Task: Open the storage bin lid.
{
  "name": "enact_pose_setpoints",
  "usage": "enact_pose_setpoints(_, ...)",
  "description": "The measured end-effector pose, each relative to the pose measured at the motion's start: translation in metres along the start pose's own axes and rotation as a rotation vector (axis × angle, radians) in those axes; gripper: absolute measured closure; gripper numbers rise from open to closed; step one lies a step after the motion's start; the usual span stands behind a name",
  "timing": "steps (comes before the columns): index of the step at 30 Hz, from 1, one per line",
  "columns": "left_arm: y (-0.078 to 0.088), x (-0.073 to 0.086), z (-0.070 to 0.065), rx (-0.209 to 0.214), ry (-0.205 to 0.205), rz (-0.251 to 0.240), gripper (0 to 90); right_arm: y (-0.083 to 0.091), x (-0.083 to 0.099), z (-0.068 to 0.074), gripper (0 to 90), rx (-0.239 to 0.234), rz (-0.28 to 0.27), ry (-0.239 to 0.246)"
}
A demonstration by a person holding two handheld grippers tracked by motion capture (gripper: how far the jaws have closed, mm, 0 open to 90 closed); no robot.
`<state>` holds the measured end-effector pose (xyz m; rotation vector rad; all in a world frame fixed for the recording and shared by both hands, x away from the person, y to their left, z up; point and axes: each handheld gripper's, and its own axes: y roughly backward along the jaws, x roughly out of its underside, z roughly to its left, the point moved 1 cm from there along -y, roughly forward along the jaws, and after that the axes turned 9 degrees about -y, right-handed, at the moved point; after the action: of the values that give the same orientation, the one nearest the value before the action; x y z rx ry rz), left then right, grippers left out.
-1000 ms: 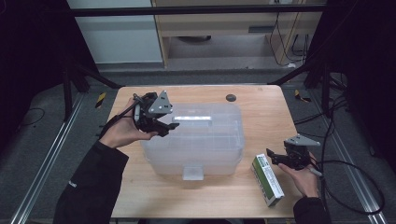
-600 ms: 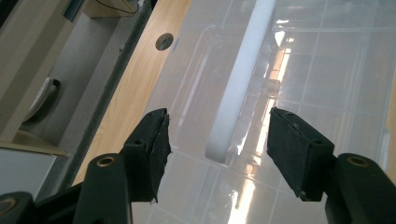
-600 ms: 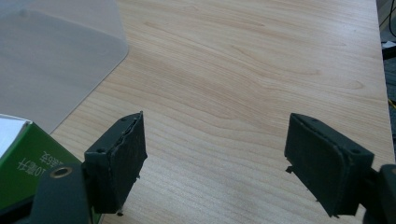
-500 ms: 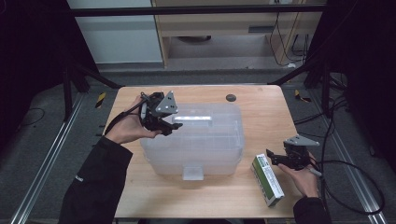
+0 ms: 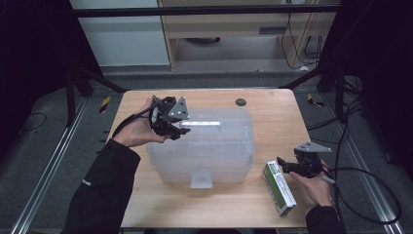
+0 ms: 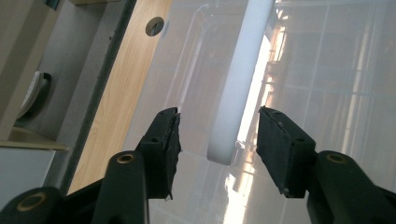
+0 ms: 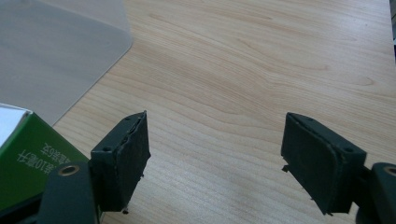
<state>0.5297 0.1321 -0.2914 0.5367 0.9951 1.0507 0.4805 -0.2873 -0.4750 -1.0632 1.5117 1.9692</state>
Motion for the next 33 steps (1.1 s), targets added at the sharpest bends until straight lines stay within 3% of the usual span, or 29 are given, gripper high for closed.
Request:
enact_pose_setpoints(9, -0.006, -0.008, 0.001, 0.02, -0.025, 0.023, 60.3, -0.001, 0.001, 0.0, 25.3, -0.003, 0.011, 0.002)
enact_pose_setpoints(16, -0.011, -0.013, 0.0, 0.036, -0.063, 0.068, 66.8, 0.0, 0.001, 0.001, 27.2, -0.008, 0.017, 0.001)
enact_pose_setpoints(33, -0.016, -0.017, -0.001, 0.014, -0.11, 0.129, 72.6, 0.0, 0.0, 0.001, 29.2, -0.016, 0.019, -0.001)
